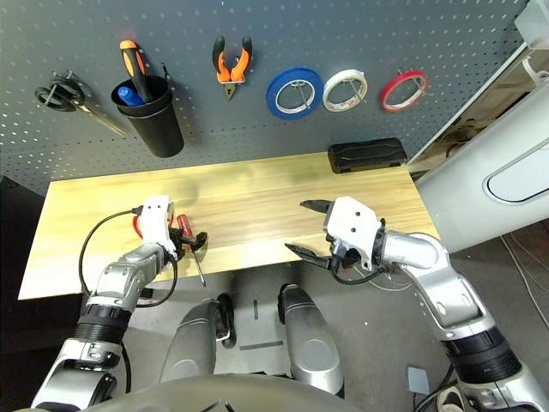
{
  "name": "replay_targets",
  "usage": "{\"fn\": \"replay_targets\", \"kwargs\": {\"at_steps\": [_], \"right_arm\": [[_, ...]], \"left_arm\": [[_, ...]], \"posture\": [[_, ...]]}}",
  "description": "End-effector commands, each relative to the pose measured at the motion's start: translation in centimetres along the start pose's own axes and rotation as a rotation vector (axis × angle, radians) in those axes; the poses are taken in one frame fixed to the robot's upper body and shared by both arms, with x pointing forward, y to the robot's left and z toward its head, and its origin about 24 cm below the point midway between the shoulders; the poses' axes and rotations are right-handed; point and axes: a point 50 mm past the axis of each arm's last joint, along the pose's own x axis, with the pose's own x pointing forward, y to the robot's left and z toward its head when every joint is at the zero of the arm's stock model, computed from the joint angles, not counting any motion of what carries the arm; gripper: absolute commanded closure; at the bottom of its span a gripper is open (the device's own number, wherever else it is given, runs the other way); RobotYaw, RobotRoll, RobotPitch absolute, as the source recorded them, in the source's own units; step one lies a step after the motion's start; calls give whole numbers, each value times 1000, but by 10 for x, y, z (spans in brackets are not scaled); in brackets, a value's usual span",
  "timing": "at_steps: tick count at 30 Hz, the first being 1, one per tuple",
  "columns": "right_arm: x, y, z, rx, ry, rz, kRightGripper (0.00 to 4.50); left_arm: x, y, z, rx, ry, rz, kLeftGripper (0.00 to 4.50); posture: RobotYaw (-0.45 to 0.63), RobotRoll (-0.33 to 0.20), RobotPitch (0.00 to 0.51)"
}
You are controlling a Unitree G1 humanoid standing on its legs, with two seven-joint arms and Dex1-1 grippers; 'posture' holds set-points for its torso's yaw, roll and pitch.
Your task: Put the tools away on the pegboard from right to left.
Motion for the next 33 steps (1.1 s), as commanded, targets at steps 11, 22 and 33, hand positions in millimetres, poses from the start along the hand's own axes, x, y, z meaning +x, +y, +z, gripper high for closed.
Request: {"fn": "replay_targets", "kwargs": {"at_steps": [11,22,33], "right_arm": [[-3,-9,-14,22,21,3,0],[0,-34,-6,54,-247,123,0],[-19,-65,4,109,-353,156,0]], "left_arm": [[-15,2,4,-47,-59,-23,3660],[-84,-2,48,-7,-286,-47,3660],[-143,-1,102,83,-638,-128,3660]], "posture": [[-121,0,215],[103,0,177],[152,0,114]]}}
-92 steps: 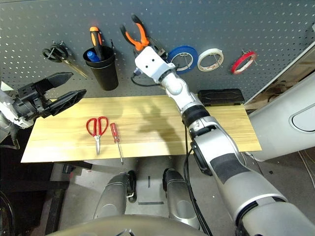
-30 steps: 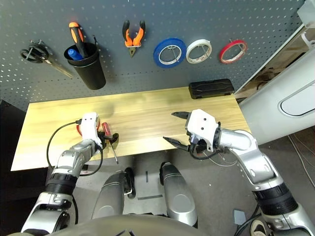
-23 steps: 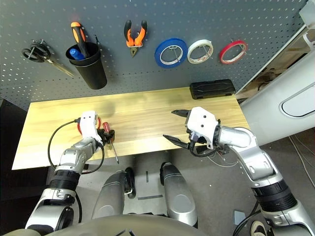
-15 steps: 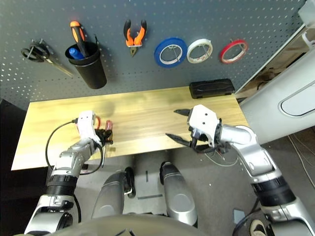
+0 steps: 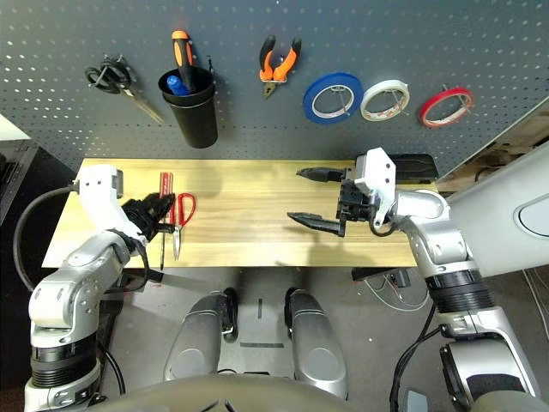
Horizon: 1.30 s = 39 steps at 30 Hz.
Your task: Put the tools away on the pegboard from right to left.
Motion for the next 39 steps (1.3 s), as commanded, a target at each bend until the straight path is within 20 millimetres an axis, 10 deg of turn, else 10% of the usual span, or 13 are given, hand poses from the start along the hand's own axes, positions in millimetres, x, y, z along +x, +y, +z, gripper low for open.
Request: {"fn": "replay_targets", "kwargs": {"at_steps": [1,18,30,39], "right_arm": [[-10,-4,7,2,-33,-1,0],[-28,-15,39,17,-86,4,0],[-27,-15,43,20,-93,7,0],[-34,-14,53,-1,-107,-35,0]], "left_arm": [[-6,-1,22,17,-102,-63,3660],[-20,12,111,-61,-303,-368,3660],[21,2,173,-323,-687,-340,3660],[59,-4,181,-376,-819,-235,3660]], "posture": [[146,0,104],[105,0,88],[73,0,92],[7,0,96]]}}
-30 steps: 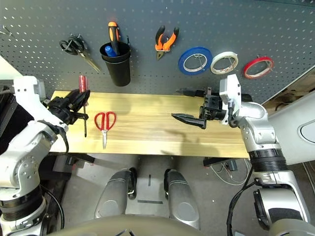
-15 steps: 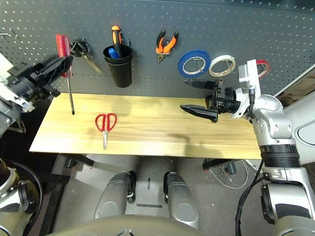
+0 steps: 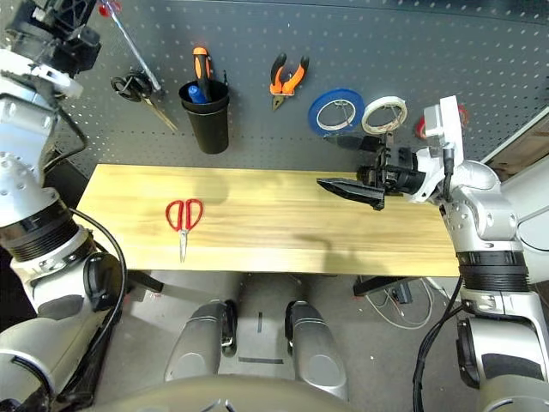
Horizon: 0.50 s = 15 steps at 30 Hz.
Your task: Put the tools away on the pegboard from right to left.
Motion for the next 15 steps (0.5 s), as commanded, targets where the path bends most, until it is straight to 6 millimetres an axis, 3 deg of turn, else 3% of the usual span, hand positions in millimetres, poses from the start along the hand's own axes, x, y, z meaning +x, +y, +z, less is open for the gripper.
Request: {"fn": "replay_targets", "kwargs": {"at_steps": [1,15], "right_arm": [[-6,2,10,-23,-25,-34,0],[-9,12,15,-18,-61,-100,0]], "left_arm": [[12,1,-7,13,-55,22,3660],[33,5,-54,94,-47,38,3660]], "posture": [[0,0,96],[-71,0,102]]}}
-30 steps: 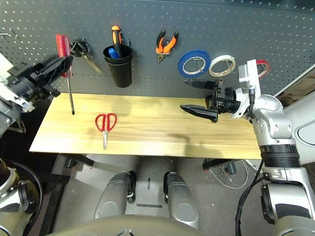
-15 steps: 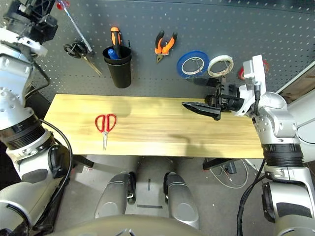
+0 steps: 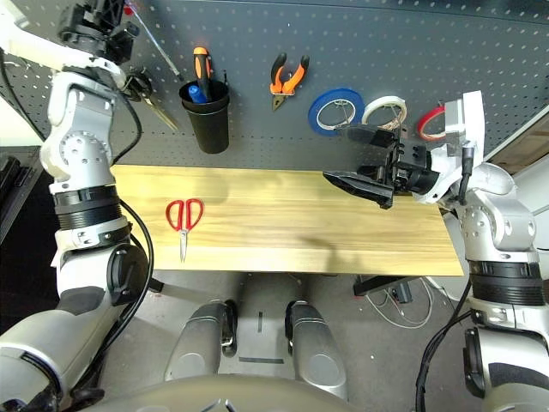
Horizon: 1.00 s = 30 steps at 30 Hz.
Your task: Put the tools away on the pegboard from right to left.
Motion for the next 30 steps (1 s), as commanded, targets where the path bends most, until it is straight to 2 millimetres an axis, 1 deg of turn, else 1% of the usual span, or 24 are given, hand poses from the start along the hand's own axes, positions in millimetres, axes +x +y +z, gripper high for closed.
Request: {"fn": "replay_targets", "kwargs": {"at_steps": [1,4,8,12,16,20,23,24,25,26,27,30], "right_arm": [[-4,2,4,-4,-18,-26,0],[-4,2,6,-4,-32,-36,0],[-2,3,8,3,-52,-50,0],[-1,4,9,-2,-47,-50,0],[1,5,8,2,-47,-47,0],[4,5,7,11,-56,-39,0],[7,4,5,16,-63,-36,0],[7,4,5,17,-64,-35,0],[8,4,3,20,-66,-32,0],[9,4,2,25,-69,-31,0],[11,4,0,30,-68,-27,0],[13,6,-6,55,-58,-9,0]], "left_arm": [[7,-8,-8,52,-7,-35,3660],[6,-9,-13,97,-11,-46,3660],[1,-11,-31,219,58,-91,3660],[-7,-8,-43,336,126,-124,3660],[-13,-6,-50,423,173,-138,3660],[-19,1,-42,446,168,-128,2202],[-28,12,-26,498,174,-120,1099],[-32,15,-20,512,177,-117,596],[-36,19,-13,526,181,-115,212],[-40,23,-6,539,187,-114,10],[-45,25,3,562,202,-130,10],[-60,23,24,576,257,-186,10]], "posture": [[-74,0,101],[-80,0,99],[-86,0,97],[-88,0,93],[-78,0,90],[-62,0,92],[-43,0,94],[-39,0,94],[-24,0,95],[-18,0,95],[-13,0,95],[17,0,97]]}}
